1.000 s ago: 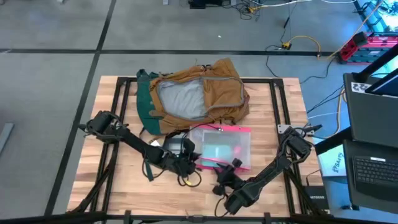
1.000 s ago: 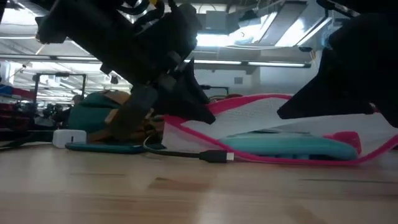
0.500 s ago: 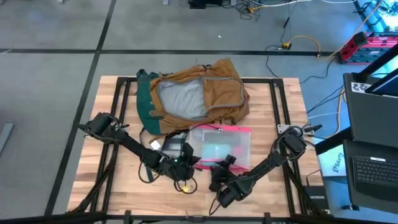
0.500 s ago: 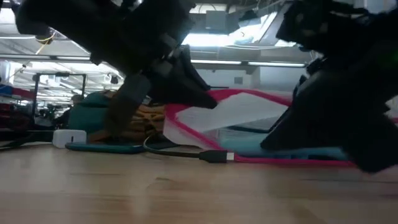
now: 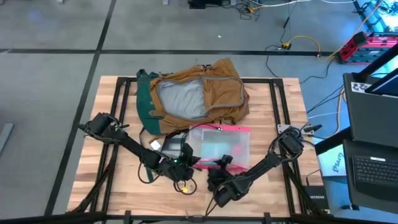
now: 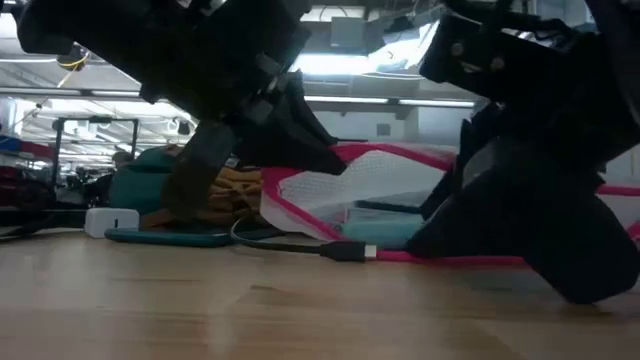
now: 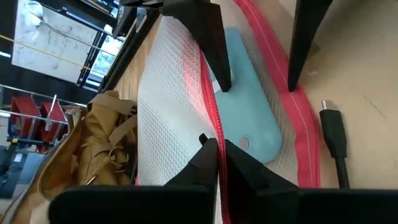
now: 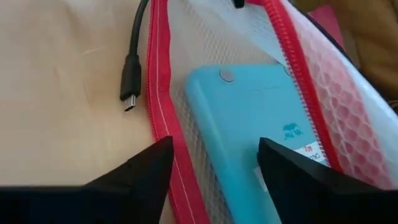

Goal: Unpack backpack
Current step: Remove the blue calculator from the pink zipper pouch

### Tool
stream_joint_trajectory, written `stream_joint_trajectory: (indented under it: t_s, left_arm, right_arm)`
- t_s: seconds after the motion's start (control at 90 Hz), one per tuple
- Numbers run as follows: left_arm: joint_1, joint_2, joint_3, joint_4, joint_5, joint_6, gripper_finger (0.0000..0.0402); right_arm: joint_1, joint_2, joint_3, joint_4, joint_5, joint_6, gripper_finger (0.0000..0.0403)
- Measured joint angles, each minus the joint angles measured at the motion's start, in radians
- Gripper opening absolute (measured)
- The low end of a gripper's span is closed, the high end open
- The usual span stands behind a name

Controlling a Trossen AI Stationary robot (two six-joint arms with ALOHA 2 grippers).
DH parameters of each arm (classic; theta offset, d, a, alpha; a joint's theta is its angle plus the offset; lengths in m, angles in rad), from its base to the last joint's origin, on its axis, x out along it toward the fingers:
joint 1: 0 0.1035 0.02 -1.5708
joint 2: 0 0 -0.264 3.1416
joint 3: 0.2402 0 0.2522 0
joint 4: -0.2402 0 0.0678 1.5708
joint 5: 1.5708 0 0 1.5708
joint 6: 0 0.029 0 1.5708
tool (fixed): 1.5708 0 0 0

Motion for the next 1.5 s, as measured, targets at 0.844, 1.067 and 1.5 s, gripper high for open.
stream_joint_trajectory:
  t_s: [0.844,1.067,1.5]
  left_arm:
    - [-0.001,-0.001,0.000,-0.001,0.011,0.002,0.0000]
    - [-0.002,-0.001,0.000,-0.002,0.023,0.002,0.0000]
    - [-0.002,-0.002,0.000,-0.002,0.027,0.002,0.0000]
  right_arm:
    - [-0.051,0.005,0.113,-0.333,0.016,-0.044,0.0223]
    - [-0.062,0.005,0.122,-0.354,0.028,-0.035,0.0223]
    - [-0.071,0.003,0.122,-0.367,-0.095,-0.028,0.0222]
